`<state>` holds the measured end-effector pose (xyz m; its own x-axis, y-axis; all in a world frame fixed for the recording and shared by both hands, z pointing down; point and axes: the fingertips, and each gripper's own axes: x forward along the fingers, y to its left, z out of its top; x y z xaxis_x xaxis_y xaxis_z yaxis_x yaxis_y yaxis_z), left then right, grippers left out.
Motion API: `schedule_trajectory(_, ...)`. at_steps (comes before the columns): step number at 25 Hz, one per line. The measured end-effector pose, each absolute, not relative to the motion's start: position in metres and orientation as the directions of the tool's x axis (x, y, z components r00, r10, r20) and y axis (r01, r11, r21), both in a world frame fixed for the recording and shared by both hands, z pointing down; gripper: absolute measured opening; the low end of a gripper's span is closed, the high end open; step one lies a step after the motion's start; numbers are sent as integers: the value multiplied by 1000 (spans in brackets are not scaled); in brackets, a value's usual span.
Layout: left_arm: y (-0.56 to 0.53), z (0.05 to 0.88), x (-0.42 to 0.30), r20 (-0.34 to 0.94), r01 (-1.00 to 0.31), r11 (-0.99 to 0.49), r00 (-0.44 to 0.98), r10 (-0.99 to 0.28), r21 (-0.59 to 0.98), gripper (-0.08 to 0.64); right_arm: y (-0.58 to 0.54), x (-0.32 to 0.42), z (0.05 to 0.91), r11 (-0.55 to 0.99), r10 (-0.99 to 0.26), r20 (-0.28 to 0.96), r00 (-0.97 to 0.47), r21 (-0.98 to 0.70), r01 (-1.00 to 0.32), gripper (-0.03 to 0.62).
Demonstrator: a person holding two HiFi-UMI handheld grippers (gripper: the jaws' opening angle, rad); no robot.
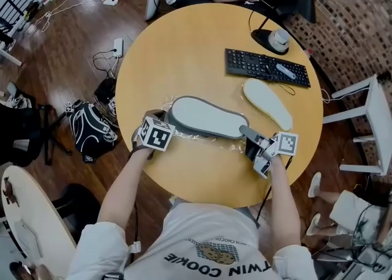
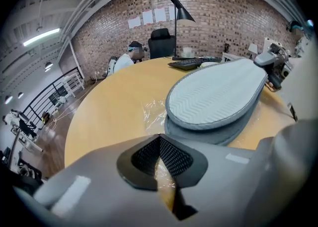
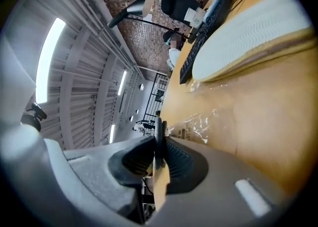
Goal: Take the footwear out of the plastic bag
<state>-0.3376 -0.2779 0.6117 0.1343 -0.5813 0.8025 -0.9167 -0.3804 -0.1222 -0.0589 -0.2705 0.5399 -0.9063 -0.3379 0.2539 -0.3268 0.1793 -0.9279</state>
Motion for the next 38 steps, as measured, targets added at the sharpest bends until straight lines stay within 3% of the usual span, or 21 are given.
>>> schedule_trajectory(4,-279,612,-336,803,-921,-373,137,-580,-112,5,-268,-50,562,145,-340,407,-848,-868,-475,64)
schedule_trajectory(7,-280,612,-337,803,-940,-336,159,-575,-55,6,-265,-52,570,148,-348,452,-821,-839,-524,68)
schedule_trajectory(13,-281,611,-338,804,-946,-321,153,-575,-50,6,-266,-46,590,299,-356,652,-669,-598,-743,106)
schedule_trajectory(19,-279,609,-341,782,-962,-269,133,-609,-46,8,-269,-43,600,402,-386,753,-533,-383,-832,129)
schedule_trajectory(24,-274,594,-346,740,-984,-163,54,-671,-76,8,-276,-45,599,481,-429,765,-480,-257,-839,135)
schedule_trajectory(29,-254,561,-323,680,-994,-88,17,-733,-70,7,-263,-39,591,528,-440,739,-510,-247,-813,135)
schedule_trajectory(38,-204,522,-183,607,-1000,-3,-15,-794,-27,8,-238,20,556,669,-446,622,-644,-247,-701,135)
